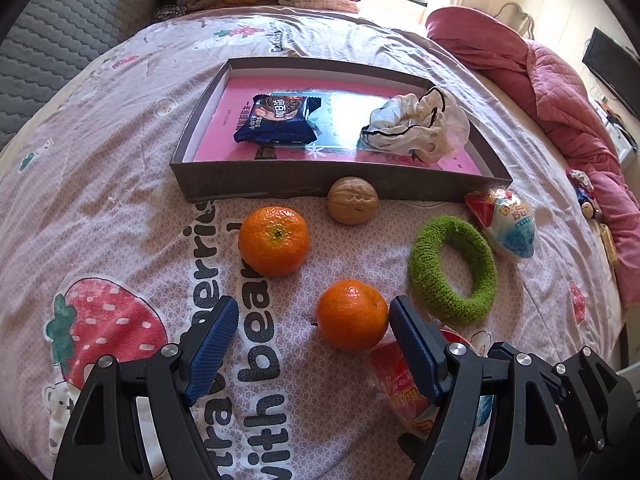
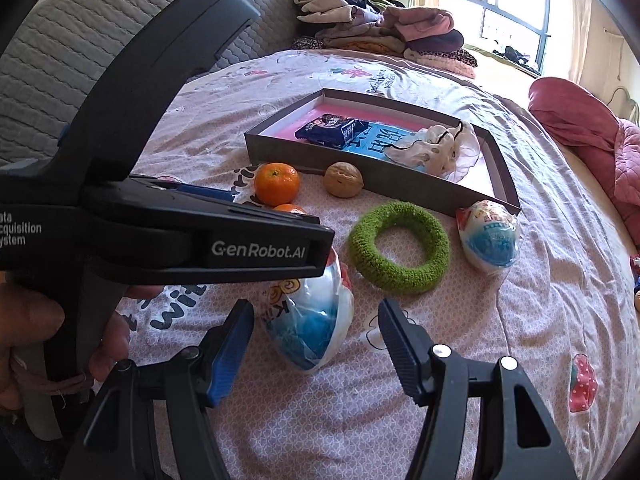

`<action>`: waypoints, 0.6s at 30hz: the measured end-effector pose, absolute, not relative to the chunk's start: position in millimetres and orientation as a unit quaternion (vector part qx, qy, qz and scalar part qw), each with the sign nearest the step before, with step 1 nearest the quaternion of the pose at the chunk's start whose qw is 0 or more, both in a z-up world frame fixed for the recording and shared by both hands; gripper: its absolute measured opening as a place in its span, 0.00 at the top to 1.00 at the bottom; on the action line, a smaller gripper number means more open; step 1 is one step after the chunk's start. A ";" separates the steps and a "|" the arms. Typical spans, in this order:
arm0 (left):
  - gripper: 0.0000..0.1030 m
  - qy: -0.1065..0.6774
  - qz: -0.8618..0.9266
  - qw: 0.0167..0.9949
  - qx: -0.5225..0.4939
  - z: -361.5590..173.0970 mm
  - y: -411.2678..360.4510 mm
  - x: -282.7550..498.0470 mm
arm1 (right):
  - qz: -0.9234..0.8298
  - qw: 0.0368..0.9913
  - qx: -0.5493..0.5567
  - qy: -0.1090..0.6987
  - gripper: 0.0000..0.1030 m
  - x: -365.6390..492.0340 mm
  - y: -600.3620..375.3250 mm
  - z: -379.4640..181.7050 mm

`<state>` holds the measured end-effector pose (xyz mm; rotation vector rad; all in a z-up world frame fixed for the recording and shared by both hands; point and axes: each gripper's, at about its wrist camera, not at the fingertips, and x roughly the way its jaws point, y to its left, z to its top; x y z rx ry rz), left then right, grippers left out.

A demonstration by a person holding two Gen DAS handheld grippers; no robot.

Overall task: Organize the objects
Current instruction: 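Close left tool around the orange while right tool closes on blue-white egg toy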

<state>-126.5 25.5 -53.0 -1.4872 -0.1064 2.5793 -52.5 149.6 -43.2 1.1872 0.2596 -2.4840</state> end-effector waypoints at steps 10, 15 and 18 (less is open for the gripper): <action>0.28 -0.046 0.859 0.094 -0.501 -57.6 25.6 -128.5 | -0.877 0.195 0.428 0.095 0.50 -59.0 147.4 -51.6; 0.41 -0.054 0.855 0.109 -0.504 -59.2 26.4 -128.8 | -0.873 0.205 0.434 0.084 0.50 -58.7 152.3 -51.1; 0.54 -0.050 0.854 0.118 -0.503 -59.2 30.6 -127.1 | -0.871 0.210 0.438 0.077 0.50 -58.0 154.6 -50.6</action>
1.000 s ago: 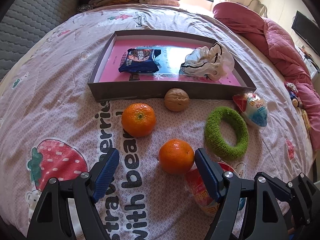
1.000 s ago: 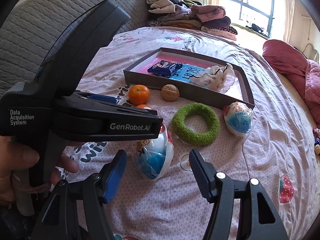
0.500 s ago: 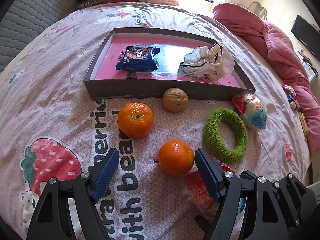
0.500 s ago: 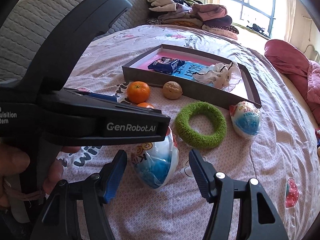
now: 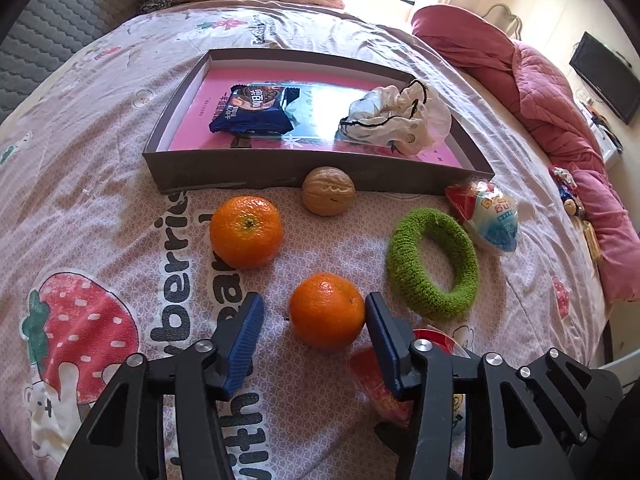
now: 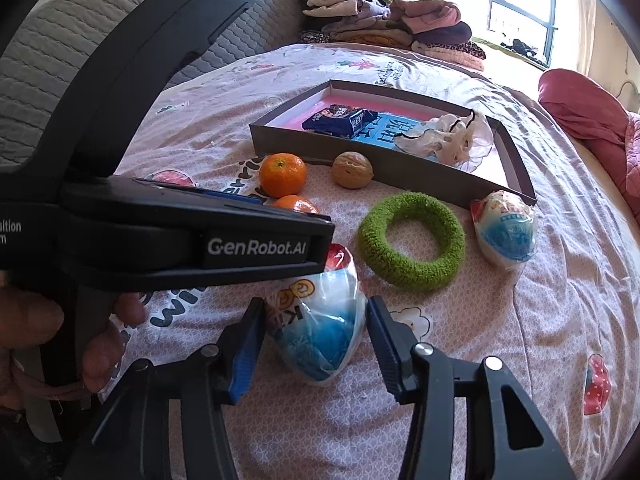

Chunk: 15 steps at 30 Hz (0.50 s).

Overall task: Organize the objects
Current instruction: 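Close left tool around the orange while right tool closes on blue-white egg toy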

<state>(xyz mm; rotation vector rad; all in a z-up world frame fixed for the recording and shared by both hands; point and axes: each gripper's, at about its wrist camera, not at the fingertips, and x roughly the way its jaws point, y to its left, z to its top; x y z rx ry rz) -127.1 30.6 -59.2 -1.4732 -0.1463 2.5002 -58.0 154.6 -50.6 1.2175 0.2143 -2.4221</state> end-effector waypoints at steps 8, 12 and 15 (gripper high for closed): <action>0.62 -0.048 0.854 0.126 -0.502 -59.6 35.3 -125.6 | -0.868 0.217 0.444 0.057 0.51 -55.7 161.7 -49.3; 0.62 -0.051 0.855 0.127 -0.500 -58.8 33.0 -124.4 | -0.868 0.219 0.442 0.059 0.51 -53.6 161.8 -47.6; 0.63 -0.041 0.858 0.125 -0.496 -57.5 34.0 -121.7 | -0.868 0.219 0.442 0.062 0.51 -52.6 161.9 -47.4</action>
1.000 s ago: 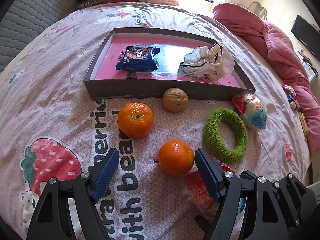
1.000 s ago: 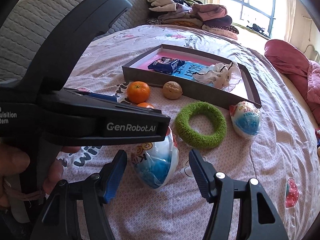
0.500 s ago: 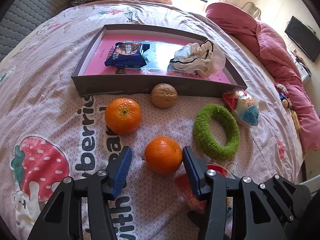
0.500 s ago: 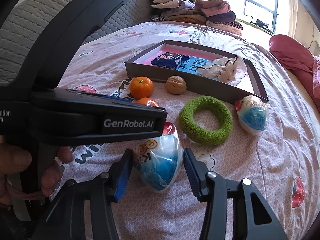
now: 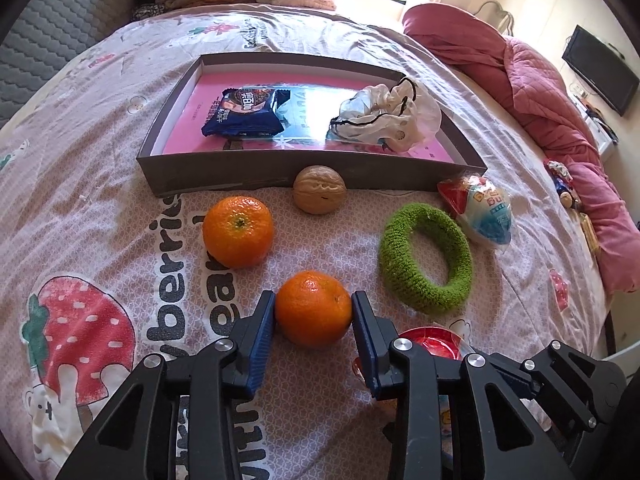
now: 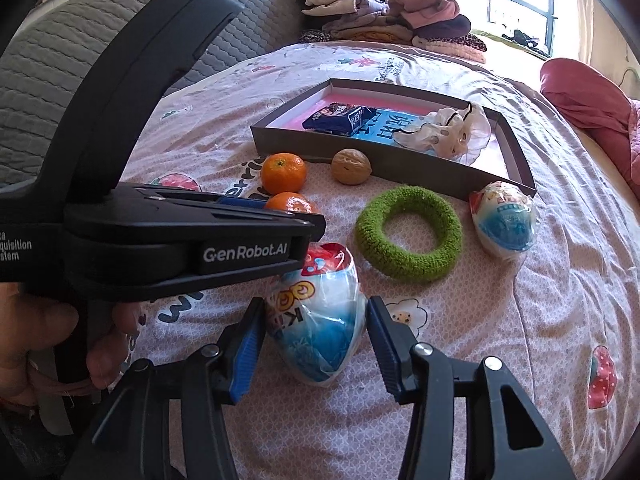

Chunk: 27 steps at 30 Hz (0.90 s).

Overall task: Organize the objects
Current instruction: 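Close left tool around the orange while right tool closes on blue-white egg toy, then lift the orange with left tool while right tool lifts the egg toy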

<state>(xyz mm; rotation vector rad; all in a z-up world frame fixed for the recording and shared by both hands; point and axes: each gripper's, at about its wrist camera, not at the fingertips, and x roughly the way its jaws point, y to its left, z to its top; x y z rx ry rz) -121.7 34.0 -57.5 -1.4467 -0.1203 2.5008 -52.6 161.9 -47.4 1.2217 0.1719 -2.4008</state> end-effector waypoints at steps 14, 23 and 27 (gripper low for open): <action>0.63 -0.044 0.863 0.120 -0.488 -50.0 22.8 -110.4 | -0.870 0.220 0.436 0.060 0.51 -49.6 168.3 -39.8; 0.63 -0.040 0.871 0.117 -0.475 -39.9 19.3 -97.5 | -0.877 0.217 0.426 0.048 0.51 -49.1 176.1 -30.5; 0.63 -0.039 0.875 0.115 -0.469 -33.8 18.2 -92.7 | -0.879 0.216 0.422 0.047 0.51 -48.5 177.9 -27.9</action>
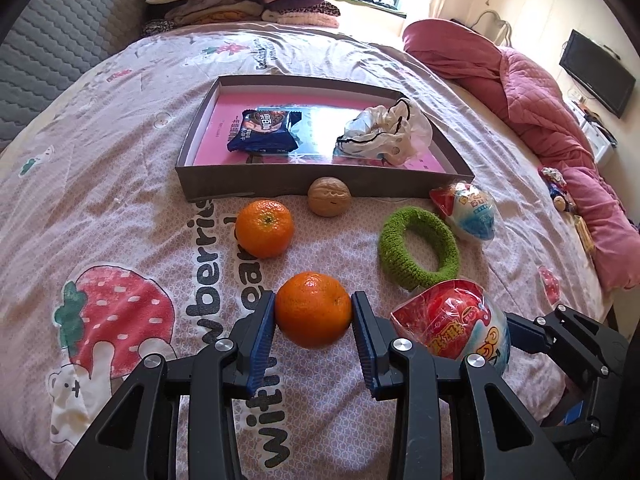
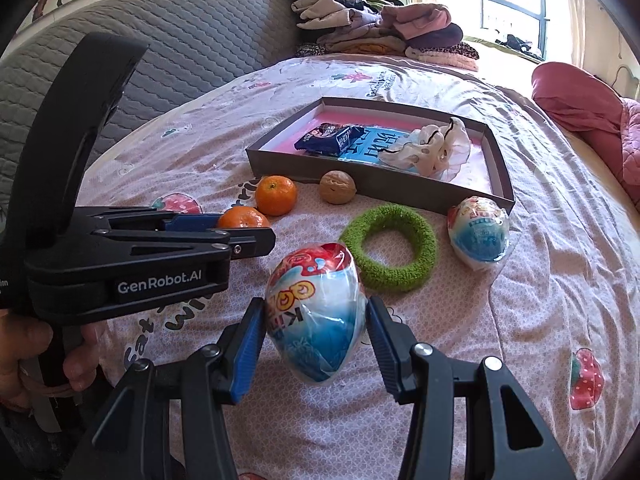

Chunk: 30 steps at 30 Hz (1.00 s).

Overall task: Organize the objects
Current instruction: 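Lift the orange with left tool while right tool lifts the egg toy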

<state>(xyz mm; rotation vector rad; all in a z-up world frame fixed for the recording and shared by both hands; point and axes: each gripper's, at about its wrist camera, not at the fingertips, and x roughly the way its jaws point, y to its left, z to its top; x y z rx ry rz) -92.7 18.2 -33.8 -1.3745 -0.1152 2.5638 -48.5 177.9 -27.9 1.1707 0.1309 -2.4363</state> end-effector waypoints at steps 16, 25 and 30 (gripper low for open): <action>0.63 -0.026 0.889 0.097 -0.447 -17.5 16.7 -76.6 | -0.896 0.197 0.396 0.042 0.51 -46.6 185.4 -11.7; 0.63 -0.028 0.897 0.094 -0.431 -4.0 15.4 -70.3 | -0.904 0.193 0.379 0.036 0.51 -45.9 188.0 2.1; 0.63 -0.030 0.901 0.093 -0.422 2.2 13.6 -66.9 | -0.908 0.190 0.372 0.038 0.51 -45.5 187.3 7.9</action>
